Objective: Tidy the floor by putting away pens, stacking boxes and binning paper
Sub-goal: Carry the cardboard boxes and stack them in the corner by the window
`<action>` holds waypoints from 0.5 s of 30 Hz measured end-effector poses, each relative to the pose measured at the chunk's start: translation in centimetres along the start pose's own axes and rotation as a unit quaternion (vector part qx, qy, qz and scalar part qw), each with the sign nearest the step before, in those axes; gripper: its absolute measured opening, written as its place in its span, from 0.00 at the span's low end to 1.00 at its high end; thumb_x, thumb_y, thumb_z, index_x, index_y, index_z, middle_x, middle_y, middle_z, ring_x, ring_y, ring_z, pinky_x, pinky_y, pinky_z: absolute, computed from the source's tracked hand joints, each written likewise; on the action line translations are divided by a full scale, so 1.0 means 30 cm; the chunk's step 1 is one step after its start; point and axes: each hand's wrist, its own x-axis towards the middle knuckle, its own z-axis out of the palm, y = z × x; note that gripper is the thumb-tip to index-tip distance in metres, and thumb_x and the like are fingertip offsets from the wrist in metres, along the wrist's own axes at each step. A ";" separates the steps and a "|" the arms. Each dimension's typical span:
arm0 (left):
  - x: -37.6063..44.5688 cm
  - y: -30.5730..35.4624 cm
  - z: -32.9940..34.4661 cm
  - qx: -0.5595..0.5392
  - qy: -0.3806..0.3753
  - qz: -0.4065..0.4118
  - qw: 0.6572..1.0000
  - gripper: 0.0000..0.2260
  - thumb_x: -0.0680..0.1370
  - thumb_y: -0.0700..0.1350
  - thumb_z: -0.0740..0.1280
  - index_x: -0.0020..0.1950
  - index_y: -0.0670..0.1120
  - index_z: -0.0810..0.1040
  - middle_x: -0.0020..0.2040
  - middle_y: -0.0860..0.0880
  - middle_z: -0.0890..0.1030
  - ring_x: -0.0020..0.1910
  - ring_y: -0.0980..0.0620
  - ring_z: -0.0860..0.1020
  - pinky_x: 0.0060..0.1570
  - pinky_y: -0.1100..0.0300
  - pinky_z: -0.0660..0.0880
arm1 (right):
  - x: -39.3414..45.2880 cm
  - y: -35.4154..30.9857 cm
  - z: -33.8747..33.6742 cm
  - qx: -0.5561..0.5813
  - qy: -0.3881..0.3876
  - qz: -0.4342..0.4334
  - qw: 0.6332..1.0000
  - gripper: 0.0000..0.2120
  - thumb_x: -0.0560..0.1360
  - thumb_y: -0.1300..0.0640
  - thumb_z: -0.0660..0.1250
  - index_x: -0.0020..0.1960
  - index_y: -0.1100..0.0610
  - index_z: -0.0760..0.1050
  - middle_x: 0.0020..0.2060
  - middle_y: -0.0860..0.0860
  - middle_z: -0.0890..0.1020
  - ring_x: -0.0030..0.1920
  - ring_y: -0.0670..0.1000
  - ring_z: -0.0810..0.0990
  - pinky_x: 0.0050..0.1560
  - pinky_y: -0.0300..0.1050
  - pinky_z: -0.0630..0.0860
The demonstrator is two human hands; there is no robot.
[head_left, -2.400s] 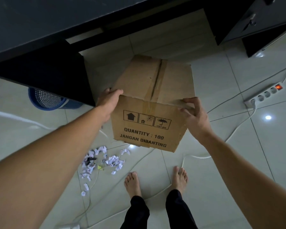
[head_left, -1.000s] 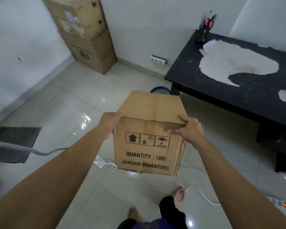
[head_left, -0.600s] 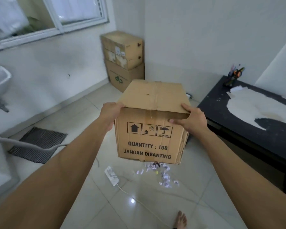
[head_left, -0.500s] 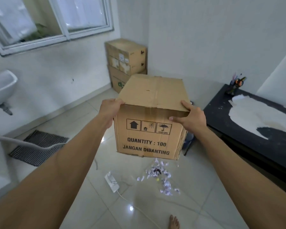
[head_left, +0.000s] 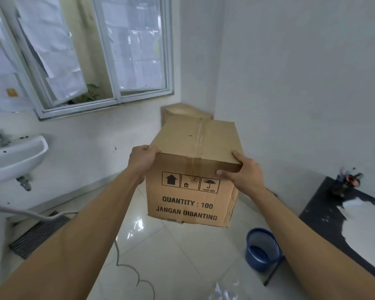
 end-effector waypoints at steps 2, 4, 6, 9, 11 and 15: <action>0.078 0.036 0.013 0.001 0.014 0.010 1.000 0.08 0.80 0.48 0.66 0.56 0.46 0.77 0.51 0.48 0.79 0.46 0.52 0.76 0.37 0.59 0.70 | 0.107 -0.026 0.011 0.004 -0.003 -0.014 1.000 0.46 0.67 0.46 0.81 0.79 0.49 0.65 0.69 0.52 0.77 0.67 0.54 0.76 0.65 0.47 0.74; 0.141 0.060 0.014 -0.003 0.028 0.014 0.999 0.08 0.81 0.49 0.65 0.57 0.47 0.77 0.51 0.48 0.79 0.47 0.51 0.76 0.38 0.59 0.71 | 0.194 -0.055 0.024 0.006 -0.008 -0.033 0.999 0.46 0.67 0.46 0.81 0.80 0.49 0.65 0.70 0.52 0.77 0.67 0.54 0.76 0.65 0.47 0.73; 0.205 0.081 0.005 -0.003 0.037 0.014 0.999 0.09 0.80 0.49 0.66 0.57 0.47 0.77 0.52 0.48 0.79 0.49 0.50 0.77 0.43 0.57 0.73 | 0.275 -0.083 0.042 0.011 -0.016 -0.044 0.999 0.46 0.67 0.46 0.81 0.80 0.49 0.64 0.70 0.52 0.76 0.68 0.54 0.75 0.66 0.47 0.73; 0.309 0.113 -0.006 -0.004 0.052 0.019 0.998 0.08 0.80 0.48 0.66 0.57 0.46 0.77 0.52 0.48 0.79 0.51 0.49 0.76 0.48 0.54 0.74 | 0.391 -0.123 0.070 0.018 -0.022 -0.060 0.998 0.46 0.67 0.45 0.81 0.80 0.49 0.64 0.71 0.52 0.75 0.69 0.54 0.74 0.67 0.47 0.72; 0.385 0.141 -0.001 -0.004 0.061 0.027 0.998 0.08 0.80 0.48 0.66 0.57 0.46 0.77 0.51 0.48 0.78 0.51 0.49 0.76 0.49 0.54 0.74 | 0.476 -0.146 0.090 0.021 -0.023 -0.070 0.997 0.46 0.67 0.45 0.81 0.80 0.49 0.64 0.71 0.52 0.75 0.69 0.55 0.74 0.66 0.47 0.72; 0.549 0.171 0.034 -0.004 0.061 0.040 0.997 0.08 0.81 0.47 0.65 0.57 0.45 0.76 0.51 0.48 0.78 0.51 0.48 0.75 0.50 0.53 0.74 | 0.647 -0.158 0.140 0.018 -0.022 -0.074 0.997 0.46 0.67 0.44 0.81 0.80 0.48 0.63 0.70 0.53 0.75 0.68 0.55 0.74 0.66 0.50 0.73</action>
